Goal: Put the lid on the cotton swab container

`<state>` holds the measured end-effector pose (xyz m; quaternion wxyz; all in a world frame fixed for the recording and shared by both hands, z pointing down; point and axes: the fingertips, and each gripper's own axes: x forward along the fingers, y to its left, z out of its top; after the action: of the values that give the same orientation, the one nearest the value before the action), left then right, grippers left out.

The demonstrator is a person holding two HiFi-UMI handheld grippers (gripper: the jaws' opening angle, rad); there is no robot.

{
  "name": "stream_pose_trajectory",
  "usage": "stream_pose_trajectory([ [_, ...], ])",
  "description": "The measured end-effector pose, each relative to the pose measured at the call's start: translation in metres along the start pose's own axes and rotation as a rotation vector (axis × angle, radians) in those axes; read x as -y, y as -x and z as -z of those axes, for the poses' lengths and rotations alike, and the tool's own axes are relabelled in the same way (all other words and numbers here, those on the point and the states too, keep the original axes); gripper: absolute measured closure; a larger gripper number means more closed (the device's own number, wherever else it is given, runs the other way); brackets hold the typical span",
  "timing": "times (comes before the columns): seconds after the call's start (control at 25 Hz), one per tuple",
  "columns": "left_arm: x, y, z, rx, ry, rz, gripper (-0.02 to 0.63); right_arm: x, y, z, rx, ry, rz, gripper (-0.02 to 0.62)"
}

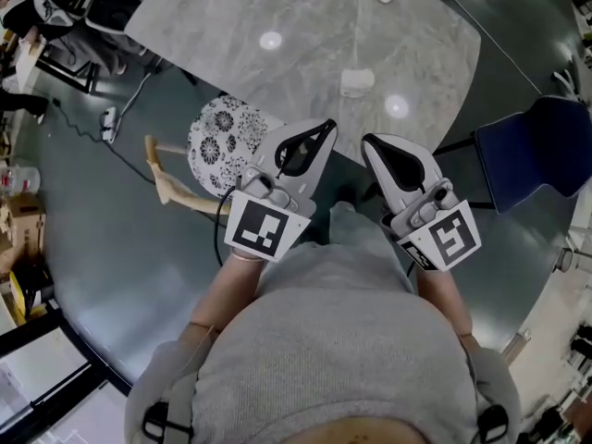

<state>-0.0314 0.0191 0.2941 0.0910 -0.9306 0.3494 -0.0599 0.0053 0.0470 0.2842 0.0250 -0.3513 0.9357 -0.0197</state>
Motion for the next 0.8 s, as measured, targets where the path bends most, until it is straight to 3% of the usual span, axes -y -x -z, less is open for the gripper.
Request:
stream_pose_trajectory([
  [0.36,0.028,0.046,-0.013,0.044,0.012,0.039,0.606,-0.054,0.023,-0.006,0.023,0.014,0.051,0.592],
  [0.8,0.047,0.076,-0.022,0.082,0.019,0.065,0.606,-0.086,0.041,-0.009,0.033,0.041,0.091,0.594],
])
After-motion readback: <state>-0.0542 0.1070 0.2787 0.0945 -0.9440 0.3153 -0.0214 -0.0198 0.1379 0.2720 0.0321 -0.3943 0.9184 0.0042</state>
